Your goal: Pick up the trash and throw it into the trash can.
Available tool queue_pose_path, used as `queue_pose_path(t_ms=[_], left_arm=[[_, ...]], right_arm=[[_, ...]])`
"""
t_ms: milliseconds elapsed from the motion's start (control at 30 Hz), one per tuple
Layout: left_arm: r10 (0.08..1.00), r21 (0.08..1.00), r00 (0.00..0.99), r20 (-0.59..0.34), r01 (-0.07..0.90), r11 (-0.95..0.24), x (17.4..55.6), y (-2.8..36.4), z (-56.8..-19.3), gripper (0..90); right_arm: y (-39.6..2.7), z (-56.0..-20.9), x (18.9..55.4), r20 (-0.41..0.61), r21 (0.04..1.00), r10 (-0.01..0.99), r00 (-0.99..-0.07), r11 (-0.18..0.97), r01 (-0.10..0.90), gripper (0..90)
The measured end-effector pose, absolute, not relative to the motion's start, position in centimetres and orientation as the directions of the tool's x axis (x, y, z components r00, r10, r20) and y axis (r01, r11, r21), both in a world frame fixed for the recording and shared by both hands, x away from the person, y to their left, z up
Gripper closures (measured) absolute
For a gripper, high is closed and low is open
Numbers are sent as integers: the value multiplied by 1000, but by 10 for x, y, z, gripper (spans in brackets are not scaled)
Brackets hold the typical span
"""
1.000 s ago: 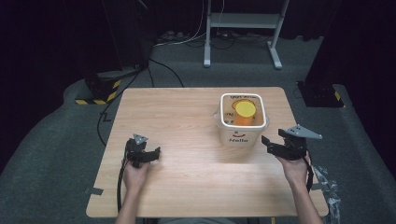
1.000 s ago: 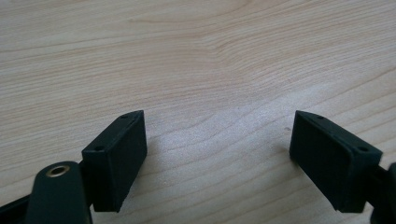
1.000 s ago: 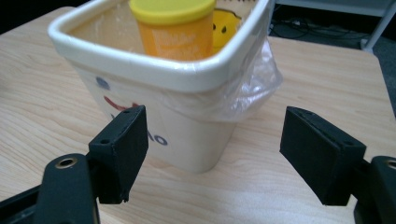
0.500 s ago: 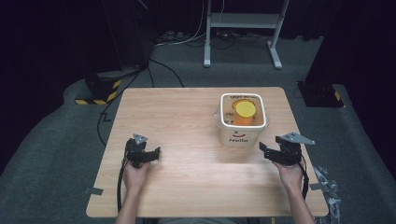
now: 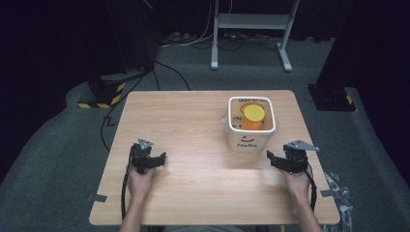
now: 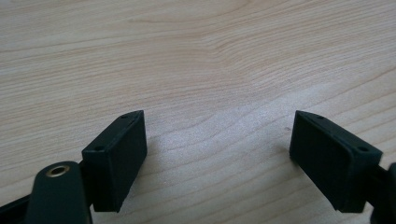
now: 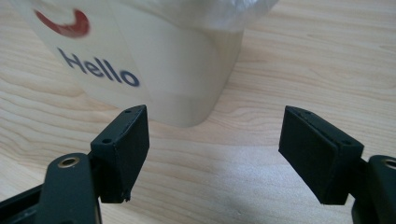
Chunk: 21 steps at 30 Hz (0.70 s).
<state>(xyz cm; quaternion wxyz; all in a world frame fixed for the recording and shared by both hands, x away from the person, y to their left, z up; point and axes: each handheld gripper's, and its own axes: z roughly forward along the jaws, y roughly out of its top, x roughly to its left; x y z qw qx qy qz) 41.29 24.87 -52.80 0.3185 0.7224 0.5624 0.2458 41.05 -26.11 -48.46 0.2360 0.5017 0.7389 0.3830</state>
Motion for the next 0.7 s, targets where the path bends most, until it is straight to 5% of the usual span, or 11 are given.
queue_pose_path(t_ms=[700], left_arm=[[969, 737, 246, -3, 656, -165, 413, 249, -528, 192]], right_arm=[[-257, -522, 429, -6, 715, 933, -359, 254, 651, 228]])
